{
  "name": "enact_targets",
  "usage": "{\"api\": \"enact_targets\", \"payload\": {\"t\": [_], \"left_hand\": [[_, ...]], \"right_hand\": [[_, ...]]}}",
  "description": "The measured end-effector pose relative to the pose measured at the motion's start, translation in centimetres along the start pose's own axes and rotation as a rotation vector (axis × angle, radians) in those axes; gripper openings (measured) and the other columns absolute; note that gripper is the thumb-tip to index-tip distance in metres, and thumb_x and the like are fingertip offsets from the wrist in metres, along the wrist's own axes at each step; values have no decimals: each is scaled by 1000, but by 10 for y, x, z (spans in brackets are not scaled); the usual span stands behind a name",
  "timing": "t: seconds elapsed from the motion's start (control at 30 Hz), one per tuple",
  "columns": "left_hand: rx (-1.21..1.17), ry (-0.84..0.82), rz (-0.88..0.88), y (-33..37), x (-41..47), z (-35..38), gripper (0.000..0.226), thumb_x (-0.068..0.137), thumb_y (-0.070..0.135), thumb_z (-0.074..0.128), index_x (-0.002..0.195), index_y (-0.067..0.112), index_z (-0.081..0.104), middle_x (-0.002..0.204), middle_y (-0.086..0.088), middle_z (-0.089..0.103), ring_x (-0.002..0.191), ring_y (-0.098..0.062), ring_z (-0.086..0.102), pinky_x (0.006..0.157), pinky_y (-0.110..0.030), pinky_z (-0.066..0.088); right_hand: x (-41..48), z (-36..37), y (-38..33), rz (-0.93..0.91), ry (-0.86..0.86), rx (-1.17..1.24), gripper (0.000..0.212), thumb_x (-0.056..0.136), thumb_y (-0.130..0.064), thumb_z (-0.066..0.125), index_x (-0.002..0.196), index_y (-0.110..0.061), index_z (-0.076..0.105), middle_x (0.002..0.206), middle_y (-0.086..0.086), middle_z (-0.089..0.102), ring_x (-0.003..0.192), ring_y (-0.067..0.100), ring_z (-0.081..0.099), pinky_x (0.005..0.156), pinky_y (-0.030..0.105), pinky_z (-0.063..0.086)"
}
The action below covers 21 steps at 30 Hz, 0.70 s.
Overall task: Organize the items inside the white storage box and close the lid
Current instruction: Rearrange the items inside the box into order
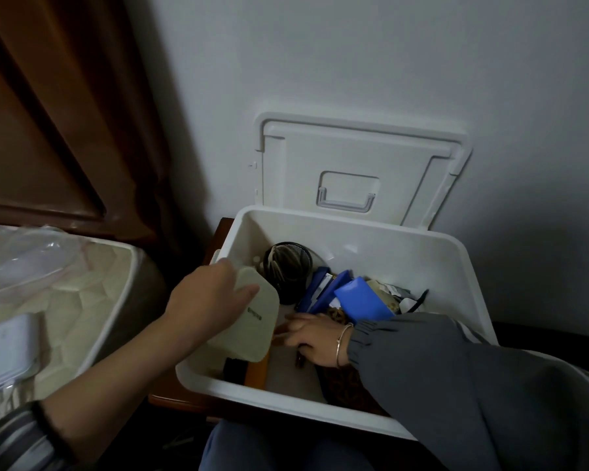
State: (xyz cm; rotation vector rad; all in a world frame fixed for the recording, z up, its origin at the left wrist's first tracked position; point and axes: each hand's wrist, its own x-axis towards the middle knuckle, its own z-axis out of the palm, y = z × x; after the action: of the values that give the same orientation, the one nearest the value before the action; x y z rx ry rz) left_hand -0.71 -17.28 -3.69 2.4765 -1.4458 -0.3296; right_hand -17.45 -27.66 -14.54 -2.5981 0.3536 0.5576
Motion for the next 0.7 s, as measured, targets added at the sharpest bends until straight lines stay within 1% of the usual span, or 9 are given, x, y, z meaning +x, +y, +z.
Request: {"api": "enact_targets", "payload": {"t": [0.07,0.1,0.17,0.2,0.3,0.4,0.47,0.6,0.7], "left_hand": [[36,-63,15,6,-4,8,33,88,51,57,84,22,42,79,5,50,69,-12,48,51,-22,30],[57,-116,19,9,-5,13,33,88,52,56,87,21,45,85,2,54,77,-16,53,58,-23,34],[104,-218,37,14,-6,26,38,89,52,54,100,16,53,104,-4,61,98,-22,59,71,-25,35],[124,-252,41,17,-7,32,42,90,52,54,106,13,54,110,-6,62,104,-23,58,73,-26,36],[176,-298,-1,25,-8,46,44,92,47,53,114,10,53,117,-8,61,109,-24,59,77,-28,41],[233,-312,-46,29,-7,55,40,94,39,51,119,8,52,120,-8,61,110,-23,59,77,-28,44],[269,-315,-47,32,-8,58,37,96,34,49,121,7,52,122,-8,60,111,-23,59,79,-29,45],[332,-297,-7,37,-10,63,29,98,24,47,121,7,54,124,-9,58,112,-24,59,81,-29,46],[346,-304,-9,39,-10,69,30,97,22,48,122,6,53,124,-9,58,112,-24,59,82,-30,48]], "right_hand": [[-3,-1,9,-22,-13,-109,46,89,-4,44,133,-18,52,154,-4,29,144,19,16,107,43,25],[-3,0,11,-38,-5,-135,48,88,-5,44,133,-20,51,154,-4,28,143,19,20,104,41,26],[-3,2,12,-60,26,-174,53,86,-7,45,136,-24,48,154,-4,28,141,18,25,100,40,26],[-3,3,13,-69,43,-198,53,87,-9,45,137,-26,47,154,-4,28,140,18,27,98,40,27],[-3,5,19,-91,59,-293,49,90,-15,45,137,-30,44,153,-5,31,141,16,25,94,39,26],[-6,4,22,-129,12,-406,43,92,-20,44,134,-28,48,148,-5,41,143,20,23,100,41,23],[-7,2,23,-167,-12,-504,38,94,-25,42,130,-27,53,140,-6,50,142,22,26,104,43,20],[-17,-1,30,-184,-62,-625,36,95,-33,36,112,-24,66,113,-6,67,136,19,32,110,49,15],[-27,3,34,-228,-37,-643,36,95,-35,36,109,-24,67,112,-8,67,133,20,36,107,47,18]]}}
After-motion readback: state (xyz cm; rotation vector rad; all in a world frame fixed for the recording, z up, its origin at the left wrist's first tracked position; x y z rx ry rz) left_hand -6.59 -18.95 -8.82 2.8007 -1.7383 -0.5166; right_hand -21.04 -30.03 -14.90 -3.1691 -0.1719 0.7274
